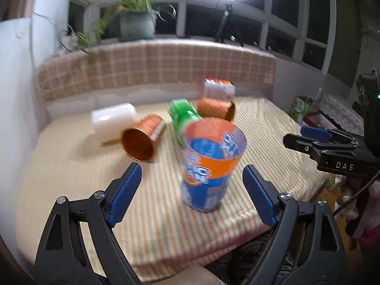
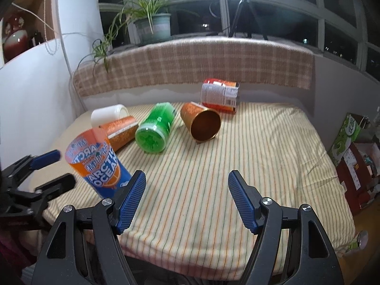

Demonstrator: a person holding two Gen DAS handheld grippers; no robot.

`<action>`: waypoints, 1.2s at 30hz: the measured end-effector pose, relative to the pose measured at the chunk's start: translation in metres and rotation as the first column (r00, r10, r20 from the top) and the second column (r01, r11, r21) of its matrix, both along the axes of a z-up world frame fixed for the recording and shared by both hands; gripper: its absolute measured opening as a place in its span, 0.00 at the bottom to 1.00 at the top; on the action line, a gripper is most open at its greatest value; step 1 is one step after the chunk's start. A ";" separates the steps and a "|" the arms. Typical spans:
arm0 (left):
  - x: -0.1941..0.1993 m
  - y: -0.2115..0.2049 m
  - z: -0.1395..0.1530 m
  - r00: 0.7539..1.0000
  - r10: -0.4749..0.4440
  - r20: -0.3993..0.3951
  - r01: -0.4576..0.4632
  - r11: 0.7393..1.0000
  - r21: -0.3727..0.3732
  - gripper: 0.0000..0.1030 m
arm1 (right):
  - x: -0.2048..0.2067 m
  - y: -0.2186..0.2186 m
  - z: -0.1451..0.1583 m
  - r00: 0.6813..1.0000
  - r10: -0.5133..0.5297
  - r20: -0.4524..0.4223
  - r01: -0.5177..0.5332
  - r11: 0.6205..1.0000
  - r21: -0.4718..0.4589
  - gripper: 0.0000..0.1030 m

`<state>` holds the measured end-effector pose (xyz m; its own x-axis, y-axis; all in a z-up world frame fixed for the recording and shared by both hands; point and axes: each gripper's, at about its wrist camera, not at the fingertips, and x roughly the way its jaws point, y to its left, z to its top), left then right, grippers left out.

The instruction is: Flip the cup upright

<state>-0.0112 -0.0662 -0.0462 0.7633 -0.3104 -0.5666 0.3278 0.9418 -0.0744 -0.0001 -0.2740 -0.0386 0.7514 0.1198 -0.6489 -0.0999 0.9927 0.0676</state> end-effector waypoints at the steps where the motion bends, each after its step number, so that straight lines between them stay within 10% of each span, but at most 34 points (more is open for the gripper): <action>1: -0.004 0.004 0.004 1.000 0.019 0.021 -0.019 1.000 0.000 0.86 | -0.001 0.001 0.002 1.000 -0.005 0.012 0.005 1.000 -0.006 0.70; 17: -0.036 0.035 0.028 0.936 0.236 0.262 -0.246 0.969 0.006 0.99 | -0.023 0.019 0.020 0.972 -0.086 0.220 0.114 0.987 -0.117 0.77; 36: -0.037 0.030 0.032 0.928 0.256 0.271 -0.276 0.961 0.038 1.00 | -0.029 0.007 0.021 0.950 -0.162 0.266 0.194 0.976 -0.098 0.79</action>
